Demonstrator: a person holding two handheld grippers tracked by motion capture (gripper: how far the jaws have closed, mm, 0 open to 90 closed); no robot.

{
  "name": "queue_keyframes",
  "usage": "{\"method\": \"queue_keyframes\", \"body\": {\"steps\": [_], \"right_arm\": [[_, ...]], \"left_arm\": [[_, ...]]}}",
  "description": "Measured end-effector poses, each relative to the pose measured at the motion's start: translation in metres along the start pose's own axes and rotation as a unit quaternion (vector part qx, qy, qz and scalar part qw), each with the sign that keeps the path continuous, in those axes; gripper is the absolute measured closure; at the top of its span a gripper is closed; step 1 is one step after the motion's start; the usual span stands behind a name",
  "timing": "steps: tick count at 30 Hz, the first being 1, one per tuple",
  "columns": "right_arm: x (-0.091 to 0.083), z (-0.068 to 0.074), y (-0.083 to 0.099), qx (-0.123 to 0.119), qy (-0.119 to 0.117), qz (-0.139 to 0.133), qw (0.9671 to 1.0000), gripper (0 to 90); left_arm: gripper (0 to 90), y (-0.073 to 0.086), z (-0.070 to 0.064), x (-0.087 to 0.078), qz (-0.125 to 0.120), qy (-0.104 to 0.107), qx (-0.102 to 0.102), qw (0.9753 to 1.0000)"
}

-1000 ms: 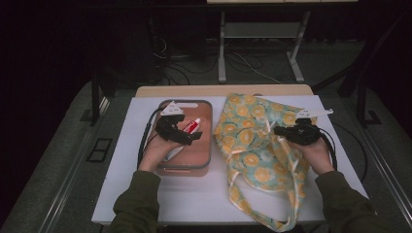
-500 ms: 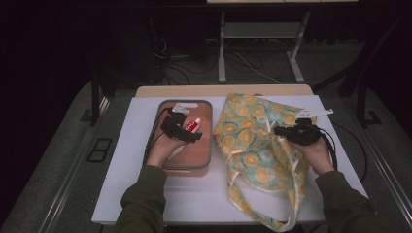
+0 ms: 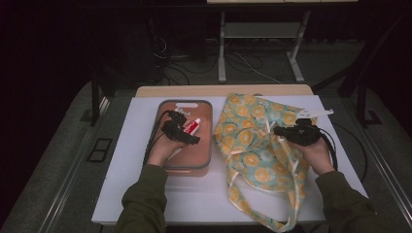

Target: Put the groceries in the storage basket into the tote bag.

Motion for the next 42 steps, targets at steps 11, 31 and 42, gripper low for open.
{"method": "queue_keyframes", "body": {"steps": [11, 31, 42], "right_arm": [[0.0, -0.001, 0.001, 0.001, 0.0, 0.0, 1.0, 89.1], [0.001, 0.001, 0.001, -0.002, 0.001, 0.002, 1.0, 89.1], [0.001, -0.001, 0.001, 0.0, 0.001, 0.0, 1.0, 89.1]], "left_arm": [[35.0, 0.004, -0.009, 0.001, 0.04, 0.003, 0.04, 0.9984], [73.8, 0.003, -0.014, -0.004, 0.059, 0.014, 0.022, 0.9979], [76.1, -0.005, -0.015, -0.019, 0.015, 0.01, 0.015, 0.9997]]}}
Point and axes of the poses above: each handheld gripper's, and its own axes: x roughly forward along the jaws, y roughly out of its underside, z roughly to its left, the point moved 2 cm from there along x, roughly forward along the jaws, and after that the axes turned 3 degrees about x, right-handed, at the moved point
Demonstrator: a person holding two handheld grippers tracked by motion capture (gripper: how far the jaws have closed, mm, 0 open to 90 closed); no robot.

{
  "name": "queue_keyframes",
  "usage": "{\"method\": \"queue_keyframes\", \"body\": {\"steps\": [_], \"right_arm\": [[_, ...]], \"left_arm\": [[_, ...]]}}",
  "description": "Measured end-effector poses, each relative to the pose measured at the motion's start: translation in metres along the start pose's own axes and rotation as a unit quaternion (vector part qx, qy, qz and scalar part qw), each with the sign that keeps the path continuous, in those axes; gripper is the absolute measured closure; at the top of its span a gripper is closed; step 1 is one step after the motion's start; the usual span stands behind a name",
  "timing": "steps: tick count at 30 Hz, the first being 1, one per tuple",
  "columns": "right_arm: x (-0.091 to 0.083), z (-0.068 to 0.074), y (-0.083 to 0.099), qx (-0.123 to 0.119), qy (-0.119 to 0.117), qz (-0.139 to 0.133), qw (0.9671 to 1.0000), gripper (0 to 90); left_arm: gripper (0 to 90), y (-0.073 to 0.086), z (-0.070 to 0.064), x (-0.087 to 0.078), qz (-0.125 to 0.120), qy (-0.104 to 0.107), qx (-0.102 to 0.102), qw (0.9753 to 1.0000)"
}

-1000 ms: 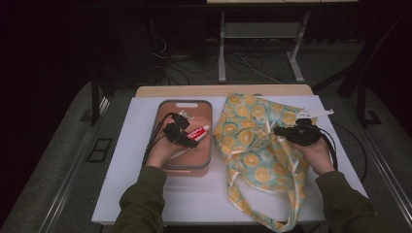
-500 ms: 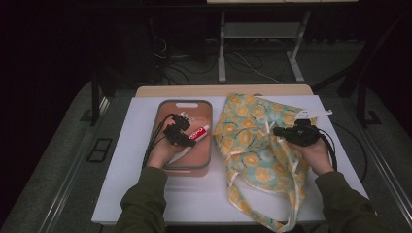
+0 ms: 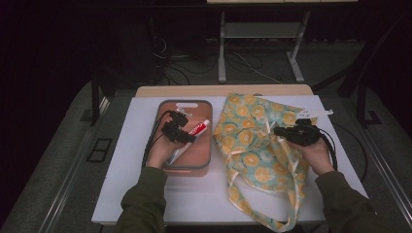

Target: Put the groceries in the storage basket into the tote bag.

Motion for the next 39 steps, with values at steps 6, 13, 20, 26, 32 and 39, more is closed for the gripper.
{"method": "queue_keyframes", "body": {"steps": [6, 13, 20, 26, 32, 39], "right_arm": [[0.0, 0.001, 0.0, 0.0, 0.001, 0.001, 1.0, 89.1], [0.001, 0.002, 0.0, -0.003, 0.001, 0.002, 1.0, 89.1], [0.001, 0.001, 0.0, -0.002, 0.003, 0.002, 1.0, 89.1], [0.001, 0.0, 0.0, -0.002, 0.005, 0.002, 1.0, 89.2], [0.001, 0.0, 0.0, -0.002, 0.006, 0.002, 1.0, 89.2], [0.0, -0.001, 0.0, 0.001, 0.006, -0.002, 1.0, 89.2]], "left_arm": [[76.1, -0.012, -0.004, -0.028, -0.047, -0.002, 0.012, 0.9988], [76.2, -0.031, -0.023, -0.052, -0.091, 0.024, 0.033, 0.9951], [76.1, -0.044, -0.057, -0.059, -0.118, 0.061, 0.061, 0.9893], [76.1, -0.053, -0.094, -0.054, -0.126, 0.098, 0.098, 0.9823], [76.1, -0.059, -0.131, -0.041, -0.121, 0.121, 0.124, 0.9775], [76.1, -0.061, -0.166, -0.019, -0.103, 0.117, 0.156, 0.9754]]}}
Point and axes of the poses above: each handheld gripper's, and its own axes: x roughly forward along the jaws, y roughly out of its underside, z roughly to its left, the point moved 2 cm from there along x, roughly forward along the jaws, and after that the axes turned 3 degrees about x, right-handed, at the moved point
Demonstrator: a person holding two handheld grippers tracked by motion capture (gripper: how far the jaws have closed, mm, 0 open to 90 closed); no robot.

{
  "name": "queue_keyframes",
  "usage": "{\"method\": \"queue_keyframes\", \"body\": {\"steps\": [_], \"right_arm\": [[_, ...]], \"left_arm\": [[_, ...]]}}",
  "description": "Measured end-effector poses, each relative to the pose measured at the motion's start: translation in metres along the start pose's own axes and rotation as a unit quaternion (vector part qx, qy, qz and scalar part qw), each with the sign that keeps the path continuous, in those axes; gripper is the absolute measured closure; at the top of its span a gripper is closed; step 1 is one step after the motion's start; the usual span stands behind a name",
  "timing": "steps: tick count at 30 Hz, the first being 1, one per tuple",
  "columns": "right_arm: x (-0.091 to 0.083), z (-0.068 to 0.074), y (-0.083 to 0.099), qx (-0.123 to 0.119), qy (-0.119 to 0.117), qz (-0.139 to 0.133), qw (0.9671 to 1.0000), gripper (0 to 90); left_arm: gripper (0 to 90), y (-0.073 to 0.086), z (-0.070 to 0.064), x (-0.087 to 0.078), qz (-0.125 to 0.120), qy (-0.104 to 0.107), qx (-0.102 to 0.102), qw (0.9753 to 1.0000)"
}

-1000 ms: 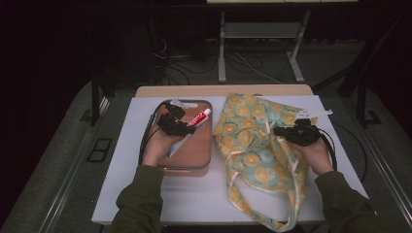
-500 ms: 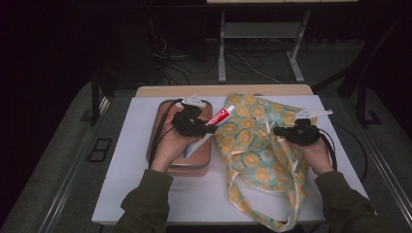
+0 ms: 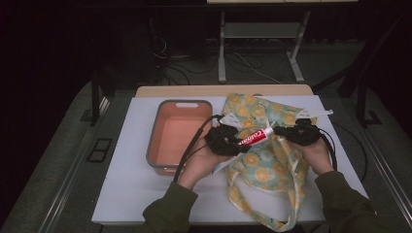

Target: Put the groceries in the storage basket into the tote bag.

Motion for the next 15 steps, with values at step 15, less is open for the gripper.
{"method": "queue_keyframes", "body": {"steps": [15], "right_arm": [[-0.005, -0.003, -0.001, 0.0, 0.002, -0.007, 1.0, 89.2]], "left_arm": [[76.2, 0.003, -0.028, 0.061, 0.045, 0.027, -0.006, 0.9986]]}}
Point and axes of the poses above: each handheld gripper's, and its own axes: x roughly forward along the jaws, y roughly out of its underside, z roughly to its left, the point moved 2 cm from there along x, roughly forward along the jaws, and after that the axes turned 3 degrees about x, right-handed, at the moved point
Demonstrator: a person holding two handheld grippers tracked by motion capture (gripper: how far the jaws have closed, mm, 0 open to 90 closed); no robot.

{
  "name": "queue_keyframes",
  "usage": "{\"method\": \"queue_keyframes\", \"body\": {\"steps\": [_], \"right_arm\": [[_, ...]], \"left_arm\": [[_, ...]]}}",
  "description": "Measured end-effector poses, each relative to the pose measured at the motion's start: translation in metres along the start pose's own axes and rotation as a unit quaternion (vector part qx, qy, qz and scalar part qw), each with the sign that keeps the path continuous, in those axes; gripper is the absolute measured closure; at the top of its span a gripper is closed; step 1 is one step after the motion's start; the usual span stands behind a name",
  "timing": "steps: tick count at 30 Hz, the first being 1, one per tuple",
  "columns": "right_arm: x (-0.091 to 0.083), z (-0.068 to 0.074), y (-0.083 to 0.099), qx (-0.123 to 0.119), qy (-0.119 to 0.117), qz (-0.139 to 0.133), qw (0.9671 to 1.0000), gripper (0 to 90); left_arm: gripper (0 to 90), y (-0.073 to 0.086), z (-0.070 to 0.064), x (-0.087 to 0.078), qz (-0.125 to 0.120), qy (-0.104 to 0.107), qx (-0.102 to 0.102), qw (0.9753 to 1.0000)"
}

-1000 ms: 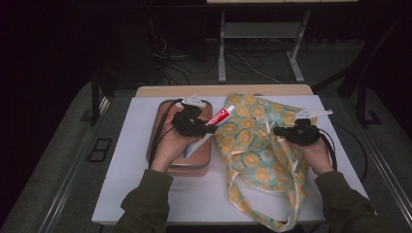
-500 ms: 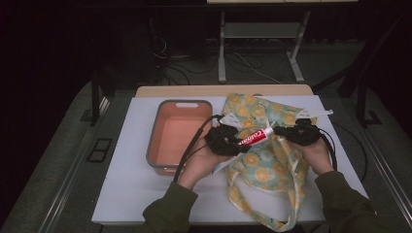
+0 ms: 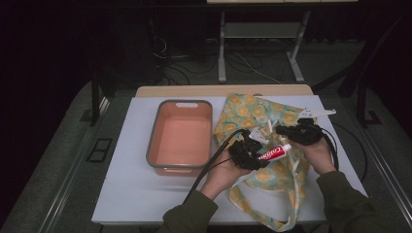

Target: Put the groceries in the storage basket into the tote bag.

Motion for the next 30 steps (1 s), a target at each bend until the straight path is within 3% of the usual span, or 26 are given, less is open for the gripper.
{"method": "queue_keyframes", "body": {"steps": [5, 12, 16, 19, 22, 25, 30], "right_arm": [[-0.003, -0.002, -0.001, 0.002, 0.002, -0.004, 1.0, 89.2], [-0.006, -0.003, -0.001, 0.004, 0.0, -0.009, 1.0, 89.2], [-0.006, -0.004, -0.001, 0.003, 0.0, -0.009, 1.0, 89.2], [-0.006, -0.003, -0.001, 0.004, 0.0, -0.009, 0.9999, 89.2], [-0.007, -0.002, -0.001, 0.002, 0.0, -0.009, 1.0, 89.2], [-0.006, -0.002, -0.001, 0.002, 0.001, -0.008, 1.0, 89.1], [-0.005, -0.002, -0.001, 0.001, 0.001, -0.007, 1.0, 89.2]], "left_arm": [[76.1, 0.011, 0.009, 0.023, 0.02, -0.021, -0.028, 0.9992], [75.7, 0.014, 0.026, 0.052, 0.043, -0.048, -0.062, 0.996], [74.1, 0.016, 0.03, 0.056, 0.046, -0.045, -0.066, 0.9957], [68.1, 0.018, 0.03, 0.053, 0.031, -0.043, -0.064, 0.9965], [52.6, 0.018, 0.028, 0.042, 0.016, -0.05, -0.054, 0.9971], [45.6, 0.021, 0.022, 0.029, 0.008, -0.047, -0.036, 0.9982], [40.3, 0.028, 0.015, 0.012, 0.002, -0.051, -0.04, 0.9979]]}}
Point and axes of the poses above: each handheld gripper's, and its own axes: x roughly forward along the jaws, y roughly out of its underside, z roughly to its left, the point moved 2 cm from there along x, roughly forward along the jaws, and after that the axes turned 3 degrees about x, right-handed, at the moved point
